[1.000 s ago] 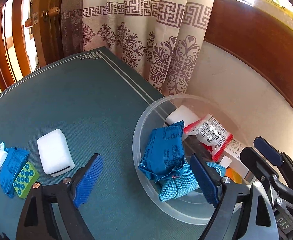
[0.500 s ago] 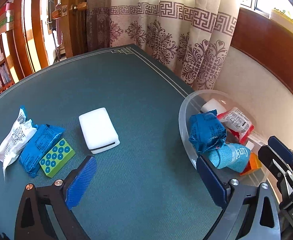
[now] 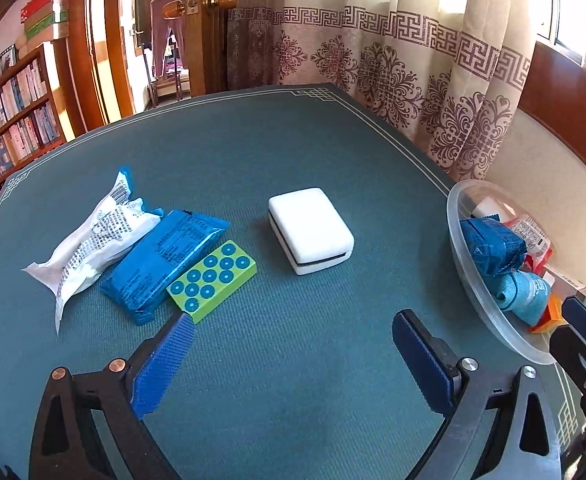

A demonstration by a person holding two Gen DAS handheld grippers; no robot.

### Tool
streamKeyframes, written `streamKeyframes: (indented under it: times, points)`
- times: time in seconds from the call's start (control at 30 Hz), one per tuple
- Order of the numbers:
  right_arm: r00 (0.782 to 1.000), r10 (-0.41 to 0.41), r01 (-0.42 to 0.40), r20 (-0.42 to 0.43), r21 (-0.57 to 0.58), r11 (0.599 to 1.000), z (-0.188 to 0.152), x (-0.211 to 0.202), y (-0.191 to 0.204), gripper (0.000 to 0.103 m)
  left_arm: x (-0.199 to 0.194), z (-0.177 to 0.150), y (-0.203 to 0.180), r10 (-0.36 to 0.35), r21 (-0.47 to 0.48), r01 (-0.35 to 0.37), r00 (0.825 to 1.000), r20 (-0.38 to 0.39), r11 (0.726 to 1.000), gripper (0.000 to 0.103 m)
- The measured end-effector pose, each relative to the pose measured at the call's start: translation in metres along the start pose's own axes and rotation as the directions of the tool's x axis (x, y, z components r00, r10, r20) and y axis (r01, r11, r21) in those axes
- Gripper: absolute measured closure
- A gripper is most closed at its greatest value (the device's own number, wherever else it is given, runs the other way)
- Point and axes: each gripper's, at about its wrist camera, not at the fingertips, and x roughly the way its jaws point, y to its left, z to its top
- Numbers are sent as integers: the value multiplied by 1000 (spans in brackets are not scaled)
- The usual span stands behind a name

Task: Organize objects
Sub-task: 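Withdraw both grippers from the bowl back over the table items, then grasp the green block with blue dots with the right gripper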

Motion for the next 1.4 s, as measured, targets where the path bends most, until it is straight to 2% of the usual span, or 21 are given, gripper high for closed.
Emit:
streamKeyframes:
  times: [0.33,0.43,0.63,0.77,1.0,1.33,1.4]
  points:
    - [998,48,-50,-40,-71,996,-2,14,37,40,-3,-9,51,41,-100,-41,999,-6,994,1]
    - [994,77,-84,-73,-91,992,-4,22,48,35,-4,-13,62,48,-118,-48,999,-5,992,1]
    - [980,133,-152,-145,-130,980,-7,45,71,30,-5,-17,88,87,-168,-87,996,-10,982,1]
    - [963,163,-197,-217,-147,969,-7,68,86,30,-5,-19,103,106,-205,-107,994,-16,973,1]
    - [947,140,-204,-290,-204,957,-6,108,110,27,-8,-23,123,106,-263,-105,994,-10,959,1]
    - [937,147,-234,-317,-254,939,-1,147,141,27,-7,-26,134,125,-292,-123,992,-14,948,0]
    - [940,139,-230,-311,-279,932,1,153,148,27,-7,-27,136,129,-295,-129,991,-17,947,0]
